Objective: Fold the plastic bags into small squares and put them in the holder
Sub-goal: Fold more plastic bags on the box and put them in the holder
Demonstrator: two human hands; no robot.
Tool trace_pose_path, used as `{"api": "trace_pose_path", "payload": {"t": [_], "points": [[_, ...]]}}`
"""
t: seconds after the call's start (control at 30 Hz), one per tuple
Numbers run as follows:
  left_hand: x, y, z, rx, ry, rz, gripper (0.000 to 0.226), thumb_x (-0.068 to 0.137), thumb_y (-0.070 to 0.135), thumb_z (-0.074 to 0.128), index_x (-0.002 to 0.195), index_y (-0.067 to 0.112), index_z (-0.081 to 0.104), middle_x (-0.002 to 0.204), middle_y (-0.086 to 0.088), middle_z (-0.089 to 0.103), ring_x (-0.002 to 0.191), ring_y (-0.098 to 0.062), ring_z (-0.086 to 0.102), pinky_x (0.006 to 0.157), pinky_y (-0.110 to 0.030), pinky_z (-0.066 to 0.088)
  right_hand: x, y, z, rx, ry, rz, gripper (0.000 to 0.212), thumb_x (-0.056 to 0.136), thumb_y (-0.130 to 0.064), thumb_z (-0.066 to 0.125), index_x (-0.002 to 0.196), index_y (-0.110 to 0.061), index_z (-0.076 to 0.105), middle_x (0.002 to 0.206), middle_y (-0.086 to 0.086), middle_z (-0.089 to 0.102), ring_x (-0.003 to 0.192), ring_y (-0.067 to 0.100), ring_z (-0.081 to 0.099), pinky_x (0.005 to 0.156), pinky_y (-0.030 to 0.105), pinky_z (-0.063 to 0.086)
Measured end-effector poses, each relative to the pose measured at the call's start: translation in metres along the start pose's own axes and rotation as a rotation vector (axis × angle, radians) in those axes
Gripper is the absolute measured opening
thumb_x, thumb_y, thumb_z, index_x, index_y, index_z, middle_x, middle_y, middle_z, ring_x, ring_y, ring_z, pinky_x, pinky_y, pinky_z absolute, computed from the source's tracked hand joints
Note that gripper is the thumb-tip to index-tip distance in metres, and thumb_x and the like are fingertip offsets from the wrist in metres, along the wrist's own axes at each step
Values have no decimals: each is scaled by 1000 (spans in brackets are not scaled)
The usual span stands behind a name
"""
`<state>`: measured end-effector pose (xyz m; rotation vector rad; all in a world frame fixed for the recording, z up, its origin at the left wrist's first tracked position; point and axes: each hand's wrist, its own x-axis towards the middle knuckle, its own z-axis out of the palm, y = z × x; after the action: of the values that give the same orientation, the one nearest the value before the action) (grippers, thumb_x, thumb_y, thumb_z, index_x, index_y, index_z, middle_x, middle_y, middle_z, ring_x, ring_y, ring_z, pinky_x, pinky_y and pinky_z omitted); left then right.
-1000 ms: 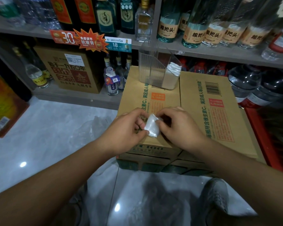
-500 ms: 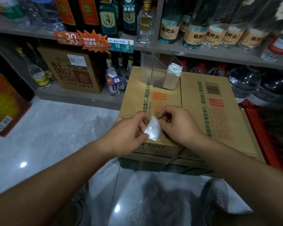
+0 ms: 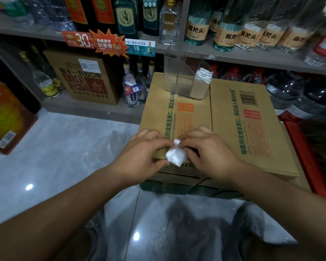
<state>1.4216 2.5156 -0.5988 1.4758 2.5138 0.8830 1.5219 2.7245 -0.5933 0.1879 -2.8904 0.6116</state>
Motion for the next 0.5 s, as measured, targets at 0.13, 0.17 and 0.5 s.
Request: {"api": "trace_pose_path", "payload": {"t": [0.13,0.17,0.5], "points": [[-2,3,0,47,-7,28,37,83,39,69,119,30,71,102,12,61,100,-13,51,85,-29,35,-9,-10,-9,32,-54,56,31,93,-31,56,118,-25,73,126,-9,65,112,18,51,95,39,48],[-2,5,0,56,-12,33,36,84,41,65,118,30,71,100,11,61,99,-12,51,85,-29,36,-13,-14,-13,20,-53,56,37,91,-40,56,122,-25,70,131,-7,61,119,18,49,99,38,47],[9,14,0,-48,29,12,45,89,45,64,129,26,66,129,10,61,122,-12,51,103,-38,47,-19,-30,-19,141,95,53,13,93,-18,62,103,-20,70,96,-8,64,89,11,60,76,37,54]]}}
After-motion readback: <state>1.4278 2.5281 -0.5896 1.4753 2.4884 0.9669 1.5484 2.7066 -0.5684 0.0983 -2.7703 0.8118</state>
